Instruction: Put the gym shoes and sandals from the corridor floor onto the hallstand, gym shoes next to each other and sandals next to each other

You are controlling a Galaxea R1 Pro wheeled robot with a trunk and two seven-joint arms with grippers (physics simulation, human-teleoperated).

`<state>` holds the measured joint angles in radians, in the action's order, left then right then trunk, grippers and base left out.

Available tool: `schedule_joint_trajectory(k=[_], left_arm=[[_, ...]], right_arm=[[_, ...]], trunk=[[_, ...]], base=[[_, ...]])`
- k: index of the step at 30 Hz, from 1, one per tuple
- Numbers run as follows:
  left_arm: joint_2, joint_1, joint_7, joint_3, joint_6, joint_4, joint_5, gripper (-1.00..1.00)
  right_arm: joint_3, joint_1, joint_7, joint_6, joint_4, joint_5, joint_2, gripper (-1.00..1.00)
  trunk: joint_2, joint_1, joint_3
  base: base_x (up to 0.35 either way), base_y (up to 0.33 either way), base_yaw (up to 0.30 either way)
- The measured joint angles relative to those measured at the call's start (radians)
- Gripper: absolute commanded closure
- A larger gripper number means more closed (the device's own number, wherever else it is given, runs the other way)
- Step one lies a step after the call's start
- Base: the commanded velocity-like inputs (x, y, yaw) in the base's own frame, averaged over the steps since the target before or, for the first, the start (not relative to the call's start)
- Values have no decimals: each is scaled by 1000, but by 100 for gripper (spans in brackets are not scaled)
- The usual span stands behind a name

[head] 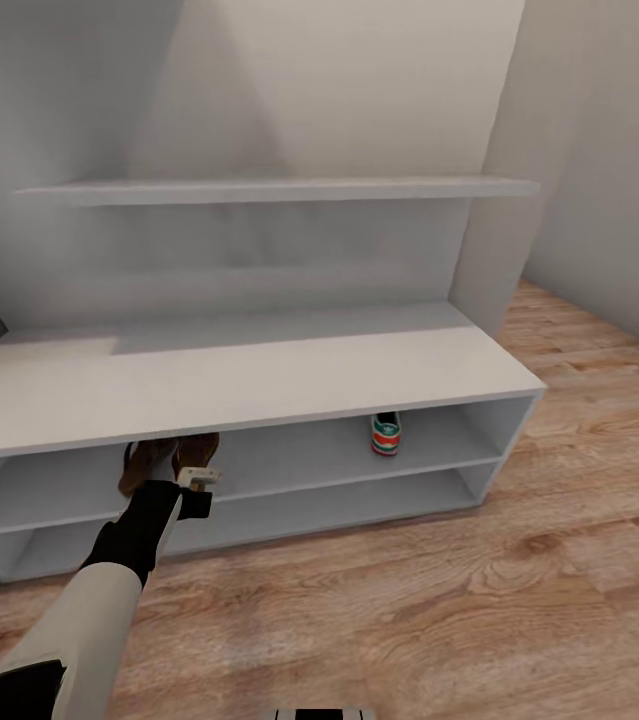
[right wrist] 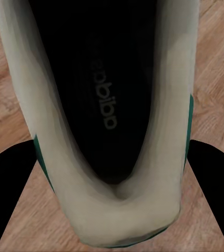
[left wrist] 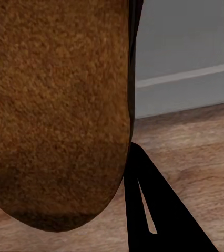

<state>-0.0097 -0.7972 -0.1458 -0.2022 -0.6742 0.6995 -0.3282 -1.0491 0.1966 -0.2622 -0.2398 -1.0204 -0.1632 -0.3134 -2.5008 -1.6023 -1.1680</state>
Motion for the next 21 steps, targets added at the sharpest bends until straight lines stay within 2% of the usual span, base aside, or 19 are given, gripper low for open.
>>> schedule_joint_trajectory(k=[9, 16, 21], left_arm=[[1, 0, 0, 0, 0, 0, 0, 100], [1, 1, 0, 0, 0, 0, 0, 100], [1, 1, 0, 0, 0, 0, 0, 100]], right_arm=[[0, 0, 0, 0, 1, 0, 0, 100], [0, 0, 0, 0, 1, -1, 0, 100], [0, 0, 0, 1, 2, -1, 0, 100]], trunk=[[0, 0, 0], [0, 0, 0], [0, 0, 0]], base=[[165, 102, 0], [26, 37, 0], [55, 190, 0]])
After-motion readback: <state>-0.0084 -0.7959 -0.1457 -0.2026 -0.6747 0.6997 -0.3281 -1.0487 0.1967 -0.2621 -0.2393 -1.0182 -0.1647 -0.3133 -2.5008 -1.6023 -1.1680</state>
